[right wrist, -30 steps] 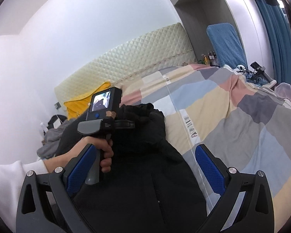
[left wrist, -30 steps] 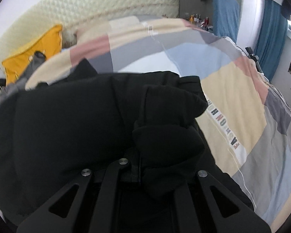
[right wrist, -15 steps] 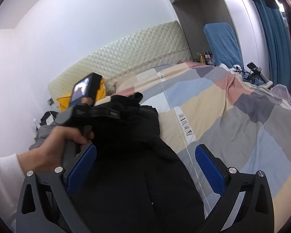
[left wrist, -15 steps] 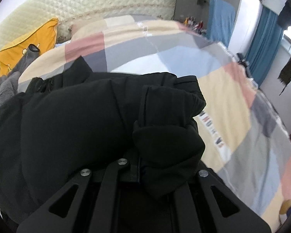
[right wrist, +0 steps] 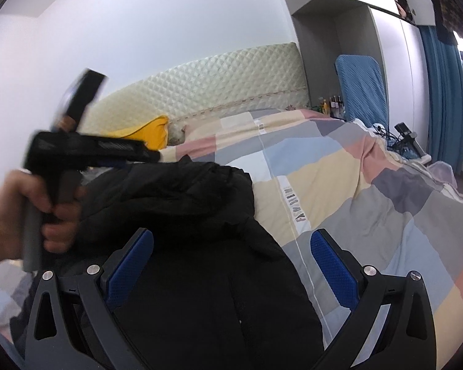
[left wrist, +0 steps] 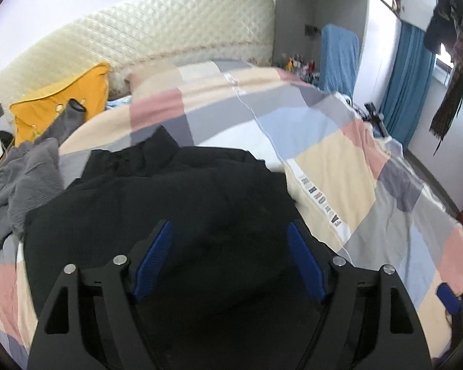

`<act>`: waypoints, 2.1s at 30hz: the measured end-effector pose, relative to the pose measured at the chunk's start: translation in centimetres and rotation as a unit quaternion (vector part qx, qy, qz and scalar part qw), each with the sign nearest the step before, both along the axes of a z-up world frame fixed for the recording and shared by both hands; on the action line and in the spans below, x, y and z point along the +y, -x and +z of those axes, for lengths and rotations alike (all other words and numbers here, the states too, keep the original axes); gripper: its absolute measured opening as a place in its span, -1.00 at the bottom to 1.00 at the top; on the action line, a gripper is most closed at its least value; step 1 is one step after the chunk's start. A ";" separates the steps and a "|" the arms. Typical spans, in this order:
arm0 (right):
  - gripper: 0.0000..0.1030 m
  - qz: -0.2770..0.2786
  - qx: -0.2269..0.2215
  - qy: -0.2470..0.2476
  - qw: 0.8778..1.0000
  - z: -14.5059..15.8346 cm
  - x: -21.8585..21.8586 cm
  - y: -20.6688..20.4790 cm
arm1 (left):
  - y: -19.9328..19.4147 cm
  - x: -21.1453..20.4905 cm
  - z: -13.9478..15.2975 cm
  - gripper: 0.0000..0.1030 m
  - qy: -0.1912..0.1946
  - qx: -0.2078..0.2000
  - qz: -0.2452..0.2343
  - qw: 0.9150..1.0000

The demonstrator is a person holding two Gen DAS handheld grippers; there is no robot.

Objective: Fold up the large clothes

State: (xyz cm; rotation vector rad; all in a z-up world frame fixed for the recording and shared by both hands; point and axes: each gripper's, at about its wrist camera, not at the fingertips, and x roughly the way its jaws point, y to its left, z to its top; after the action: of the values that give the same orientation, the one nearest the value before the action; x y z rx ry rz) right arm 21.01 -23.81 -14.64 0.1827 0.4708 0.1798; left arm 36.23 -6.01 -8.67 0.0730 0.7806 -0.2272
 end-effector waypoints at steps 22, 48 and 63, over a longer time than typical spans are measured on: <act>0.99 0.084 0.057 -0.028 0.994 -0.3 3.0 -1.4 | 11.0 23.3 -5.9 0.70 0.015 -0.013 0.180 0.983; 0.40 0.151 0.117 -0.111 0.975 -6.4 3.3 -20.8 | 3.9 29.1 -16.7 0.70 -0.041 0.110 0.251 0.961; -0.69 0.215 0.029 -0.154 0.964 -1.3 4.7 -18.3 | 5.2 31.1 -14.1 0.71 0.008 0.034 0.301 0.953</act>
State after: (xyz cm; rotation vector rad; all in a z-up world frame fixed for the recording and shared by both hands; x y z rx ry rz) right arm 39.26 -19.11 -15.91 0.3899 0.5365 0.6775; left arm 31.07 25.08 -22.75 -0.1904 0.8352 0.3453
